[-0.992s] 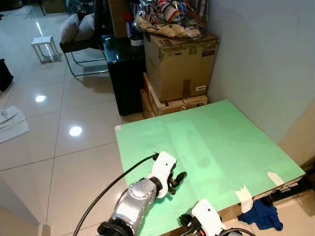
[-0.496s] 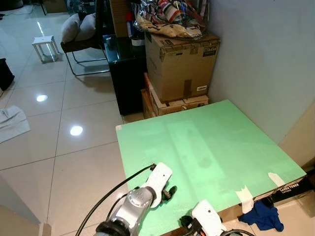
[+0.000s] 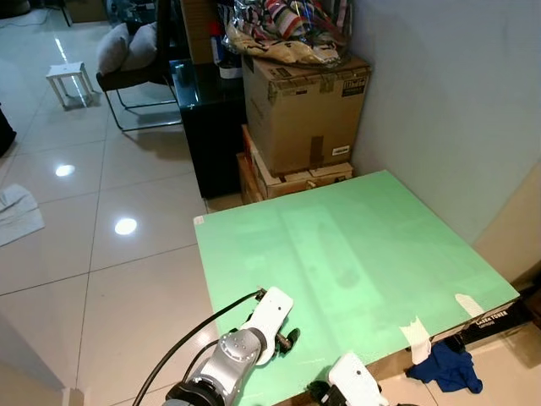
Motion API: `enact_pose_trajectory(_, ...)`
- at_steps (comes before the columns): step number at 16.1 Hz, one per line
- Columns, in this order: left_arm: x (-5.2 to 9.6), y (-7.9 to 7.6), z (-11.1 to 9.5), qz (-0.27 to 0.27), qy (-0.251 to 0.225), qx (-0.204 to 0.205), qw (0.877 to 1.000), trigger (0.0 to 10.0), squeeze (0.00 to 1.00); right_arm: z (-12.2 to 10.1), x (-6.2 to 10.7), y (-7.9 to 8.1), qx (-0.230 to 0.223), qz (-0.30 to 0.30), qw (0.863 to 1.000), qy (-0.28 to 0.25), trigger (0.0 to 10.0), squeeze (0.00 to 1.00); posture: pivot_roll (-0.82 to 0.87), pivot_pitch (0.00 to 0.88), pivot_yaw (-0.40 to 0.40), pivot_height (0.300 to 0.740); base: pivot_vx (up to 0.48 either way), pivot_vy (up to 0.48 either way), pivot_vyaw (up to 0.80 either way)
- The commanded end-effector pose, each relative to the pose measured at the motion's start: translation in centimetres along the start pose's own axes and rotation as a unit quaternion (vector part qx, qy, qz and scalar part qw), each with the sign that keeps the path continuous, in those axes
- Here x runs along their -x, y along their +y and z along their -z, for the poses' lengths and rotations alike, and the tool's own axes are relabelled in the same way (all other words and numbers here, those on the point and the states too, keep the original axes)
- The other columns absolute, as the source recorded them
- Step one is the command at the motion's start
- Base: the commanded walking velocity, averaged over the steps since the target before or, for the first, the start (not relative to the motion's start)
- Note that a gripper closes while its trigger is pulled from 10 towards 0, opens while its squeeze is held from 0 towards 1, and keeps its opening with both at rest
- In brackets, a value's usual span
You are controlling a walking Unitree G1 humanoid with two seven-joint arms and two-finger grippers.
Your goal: Hang keys on a hook
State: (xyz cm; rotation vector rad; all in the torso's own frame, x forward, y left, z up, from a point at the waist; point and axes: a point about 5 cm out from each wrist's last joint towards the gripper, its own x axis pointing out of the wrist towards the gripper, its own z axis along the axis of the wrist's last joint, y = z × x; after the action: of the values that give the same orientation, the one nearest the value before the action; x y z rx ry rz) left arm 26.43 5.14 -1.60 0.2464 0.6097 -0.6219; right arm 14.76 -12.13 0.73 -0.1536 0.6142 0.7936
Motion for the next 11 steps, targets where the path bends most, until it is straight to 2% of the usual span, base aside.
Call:
enact_pose_trajectory(1,0.0,0.2,0.0,-0.008,0.003,-0.005,1.0,10.0,0.0,-0.5,0.2,0.1,0.005,0.0,1.0,-0.009,10.0,0.0,-0.21,0.068,0.044,0.74,0.0,0.0,0.0)
enact_pose_trajectory(10,0.1,0.3,1.8,-0.025,0.06,0.013,0.998,10.0,0.0,-1.2,0.7,0.9,0.005,-0.003,1.0,-0.01,10.0,0.0,-0.22,0.074,0.041,0.74,0.0,0.0,0.0)
enact_pose_trajectory(11,0.0,0.2,1.9,-0.023,0.062,0.015,0.998,5.9,0.0,-1.2,0.8,1.0,0.005,-0.003,1.0,-0.009,10.0,0.0,-0.22,0.076,0.039,0.74,0.0,0.0,0.0)
